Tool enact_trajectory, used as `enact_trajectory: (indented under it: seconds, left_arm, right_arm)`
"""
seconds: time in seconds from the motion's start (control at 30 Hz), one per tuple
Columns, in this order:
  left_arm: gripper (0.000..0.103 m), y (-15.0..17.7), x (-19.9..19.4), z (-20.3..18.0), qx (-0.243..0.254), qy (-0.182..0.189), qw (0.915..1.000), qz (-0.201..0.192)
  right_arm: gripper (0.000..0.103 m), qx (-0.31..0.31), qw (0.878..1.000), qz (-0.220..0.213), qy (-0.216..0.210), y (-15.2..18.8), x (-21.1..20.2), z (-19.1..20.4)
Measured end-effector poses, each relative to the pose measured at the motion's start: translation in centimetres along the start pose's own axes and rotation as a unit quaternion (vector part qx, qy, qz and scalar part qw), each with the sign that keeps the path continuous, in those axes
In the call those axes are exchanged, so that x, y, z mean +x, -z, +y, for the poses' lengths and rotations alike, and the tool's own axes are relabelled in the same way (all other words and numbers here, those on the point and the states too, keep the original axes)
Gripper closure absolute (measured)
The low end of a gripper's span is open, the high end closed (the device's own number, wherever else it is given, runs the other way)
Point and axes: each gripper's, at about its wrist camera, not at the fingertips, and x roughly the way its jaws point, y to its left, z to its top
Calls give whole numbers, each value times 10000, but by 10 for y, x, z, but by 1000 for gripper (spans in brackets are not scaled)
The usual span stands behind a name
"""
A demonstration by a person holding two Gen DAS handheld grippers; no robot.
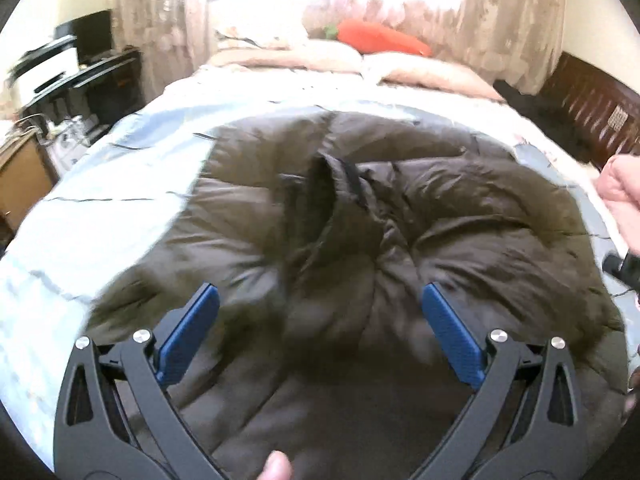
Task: Fold large clothes
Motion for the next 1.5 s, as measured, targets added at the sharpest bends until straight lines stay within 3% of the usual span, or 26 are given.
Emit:
enact_trajectory:
  seconds: [0.1,0.17,0.2,0.27,0.3,0.33,0.4,0.43,0.47,0.5,0.53,0.57,0.6,0.63,0.7,0.8,0.87,1.0,1.13,1.27,1.33,1.37,1.4,1.43,1.47,1.5]
  left_arm:
    - [2,17,-32,16,-7,-216,9988,431]
    - [2,32,-44,31,-3,-434,9964,723]
    - [2,40,-49,39,27,-681,9933,935]
    - [2,53,-68,57,-37,-981,9898,1035]
    - [2,56,-81,67,-147,-997,9904,945]
    - [2,59,-93,76,-217,-1082,9901,862]
    - [2,69,-103,88,-330,-1137,9887,923]
    - [2,75,-103,94,-426,-824,9892,1134]
    - [2,85,-97,103,-656,-106,9852,1577]
    - [2,97,-94,114,-1117,388,9771,1767]
    - [2,106,-95,122,-1504,616,9705,1780]
    - [2,121,-93,136,-2158,999,9544,1805]
    - [2,137,-90,149,-2828,1418,9307,1836]
    - [2,154,-84,159,-3363,1666,9081,1859]
    - [2,177,-76,166,-3866,1800,8852,1859]
    - [2,200,-62,170,-4242,1928,8683,1701]
    - [2,199,-59,171,-4408,2062,8618,1427]
    - [2,192,-43,168,-4520,2251,8555,1145]
    - [2,180,-30,161,-4581,2395,8516,869]
    - [2,171,-11,149,-4885,2931,8200,554]
    - [3,170,-4,144,-4932,2886,8192,488]
    - [10,170,-2,142,-4911,2848,8220,453]
    - [15,171,-2,141,-4877,2776,8265,444]
    - [35,174,-1,140,-4838,2602,8341,508]
    - [63,178,-1,140,-4823,2426,8396,596]
    - [70,186,-1,142,-4856,2326,8403,627]
  right_arm:
    - [1,-22,9923,642,1060,13,-3,-37]
    - [1,395,9667,944,2344,21,-12,-73]
    - [1,538,9599,775,2640,21,-25,-84]
    - [1,599,9609,-38,2702,18,-63,-95]
    - [1,443,9640,-496,2575,16,-81,-94]
    - [1,224,9708,-513,2333,16,-86,-91]
    - [1,-72,9858,545,1587,24,-68,-88]
    - [1,-34,9869,1344,890,39,-53,-91]
    - [4,328,9798,1962,215,58,-45,-98]
    - [8,773,9710,2249,-250,73,-45,-106]
    - [8,1405,9549,2519,-700,93,-47,-118]
    - [8,1833,9405,2679,-1004,107,-48,-126]
    - [8,2270,9238,2881,-1101,129,-50,-134]
    - [8,2500,9177,2916,-1018,146,-52,-139]
    - [8,2876,9070,2837,-1190,172,-51,-144]
    - [9,3144,8964,2677,-1610,195,-39,-143]
    - [9,3360,8875,2513,-1906,204,-27,-144]
    - [9,4122,8495,2284,-2374,217,-5,-143]
    - [9,4160,8448,1884,-2790,210,5,-137]
    - [9,4221,8379,1674,-3028,203,16,-129]
    - [11,3985,8498,1675,-3015,200,25,-119]
    - [23,3855,8631,1484,-2906,197,25,-115]
    - [47,3801,8730,1329,-2751,192,25,-112]
    - [55,3792,8773,1181,-2693,191,24,-109]
    - [64,3798,8774,1095,-2719,189,26,-105]
    - [71,3803,8786,985,-2717,191,27,-101]
